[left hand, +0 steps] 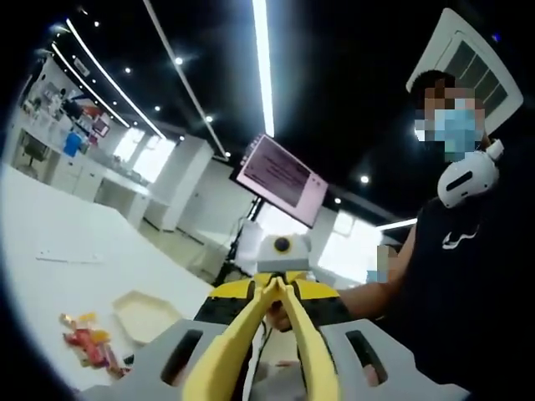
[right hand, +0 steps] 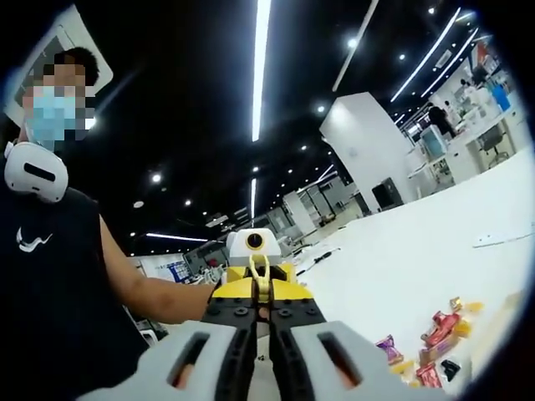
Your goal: Place the target food into the container with the food tongs after gripping and lifting it, then release it inside without dropping or visibly crushing the food.
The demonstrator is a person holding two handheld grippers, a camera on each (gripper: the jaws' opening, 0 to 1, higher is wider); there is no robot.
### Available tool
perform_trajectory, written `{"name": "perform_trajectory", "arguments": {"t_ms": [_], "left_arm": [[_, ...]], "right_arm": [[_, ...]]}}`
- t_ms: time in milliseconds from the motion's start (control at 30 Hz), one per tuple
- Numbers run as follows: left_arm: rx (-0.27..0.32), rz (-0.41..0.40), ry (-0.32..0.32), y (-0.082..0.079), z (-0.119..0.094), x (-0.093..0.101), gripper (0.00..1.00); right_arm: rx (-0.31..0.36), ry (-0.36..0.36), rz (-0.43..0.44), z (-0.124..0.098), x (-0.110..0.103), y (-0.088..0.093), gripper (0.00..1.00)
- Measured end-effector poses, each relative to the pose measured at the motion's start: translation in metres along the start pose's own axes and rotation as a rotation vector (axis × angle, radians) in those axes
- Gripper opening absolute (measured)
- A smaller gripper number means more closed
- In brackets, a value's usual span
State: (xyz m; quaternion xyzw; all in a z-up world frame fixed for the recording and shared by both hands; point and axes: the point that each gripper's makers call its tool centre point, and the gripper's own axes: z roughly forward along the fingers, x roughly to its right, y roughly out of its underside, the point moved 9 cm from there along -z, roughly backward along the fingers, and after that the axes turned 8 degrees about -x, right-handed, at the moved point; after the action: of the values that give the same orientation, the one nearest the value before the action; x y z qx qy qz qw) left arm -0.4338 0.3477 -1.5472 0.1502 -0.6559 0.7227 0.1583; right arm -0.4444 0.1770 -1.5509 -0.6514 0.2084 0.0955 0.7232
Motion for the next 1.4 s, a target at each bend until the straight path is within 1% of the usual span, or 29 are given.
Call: {"name": "perform_trajectory", "arguments": {"t_ms": [33,100,167,233,267,333,400,500,533,600,667,733,867,1033,1167,1233,1267,1300,1333,1400], "left_arm": [[-0.005,0.014,-0.004,0.000,0.000,0.000,0.14],[-0.018,0.017,-0.005,0.001,-0.001,0.001,0.14],[-0.014,0.041,-0.019,0.001,0.000,0.003,0.14],[-0.014,0.056,-0.022,0.001,0.000,0.003,0.14],[-0.014,0.061,-0.024,0.001,0.000,0.003,0.14],[-0.021,0.068,-0.024,0.001,0.000,0.004,0.14],[-0.034,0.078,-0.031,0.002,0.000,0.006,0.14],[-0.049,0.097,-0.034,0.002,0.000,0.009,0.14],[-0.054,0.094,-0.028,0.002,0.000,0.009,0.14],[-0.055,0.089,-0.025,0.002,0.000,0.009,0.15],[-0.054,0.082,-0.011,0.002,-0.001,0.009,0.15],[-0.052,0.097,-0.013,0.001,-0.001,0.008,0.15],[-0.043,0.095,-0.011,-0.001,-0.001,0.008,0.15],[-0.033,0.095,-0.015,-0.003,0.000,0.010,0.14],[-0.052,0.117,-0.016,-0.001,0.000,0.012,0.13],[-0.058,0.122,-0.018,0.000,-0.001,0.012,0.13],[-0.059,0.122,-0.019,0.000,-0.001,0.012,0.15],[-0.057,0.124,-0.022,-0.001,-0.002,0.011,0.16],[-0.064,0.135,-0.033,-0.001,-0.003,0.010,0.17],[-0.091,0.154,-0.055,0.001,-0.005,0.008,0.18]], "right_arm": [[-0.004,0.006,-0.025,0.000,-0.001,0.000,0.03],[-0.016,0.006,-0.026,0.000,-0.001,0.001,0.04],[-0.010,0.019,-0.085,0.000,-0.001,0.000,0.05],[-0.018,0.020,-0.089,0.000,-0.002,-0.001,0.06],[-0.022,0.026,-0.115,0.000,-0.002,-0.002,0.07],[-0.042,0.023,-0.119,0.000,-0.003,-0.003,0.07],[-0.068,0.023,-0.144,0.000,-0.004,-0.003,0.07],[-0.087,0.017,-0.153,-0.001,-0.006,-0.003,0.04],[-0.100,0.007,-0.127,-0.001,-0.007,-0.003,0.04],[-0.097,0.008,-0.136,-0.001,-0.007,-0.003,0.03],[-0.095,-0.001,-0.128,-0.001,-0.008,-0.003,0.02],[-0.095,0.001,-0.128,-0.001,-0.008,-0.004,0.02],[-0.114,0.004,-0.152,0.000,-0.009,-0.008,0.02],[-0.096,0.008,-0.160,0.000,-0.008,-0.008,0.03],[-0.106,0.006,-0.167,0.000,-0.009,-0.005,0.04],[-0.106,0.013,-0.184,0.000,-0.010,-0.004,0.05],[-0.102,0.016,-0.191,0.000,-0.010,-0.003,0.08],[-0.094,0.031,-0.171,0.000,-0.008,-0.003,0.12],[-0.093,0.041,-0.173,0.000,-0.006,-0.003,0.14],[-0.092,0.086,-0.199,0.000,-0.004,0.002,0.16]]}}
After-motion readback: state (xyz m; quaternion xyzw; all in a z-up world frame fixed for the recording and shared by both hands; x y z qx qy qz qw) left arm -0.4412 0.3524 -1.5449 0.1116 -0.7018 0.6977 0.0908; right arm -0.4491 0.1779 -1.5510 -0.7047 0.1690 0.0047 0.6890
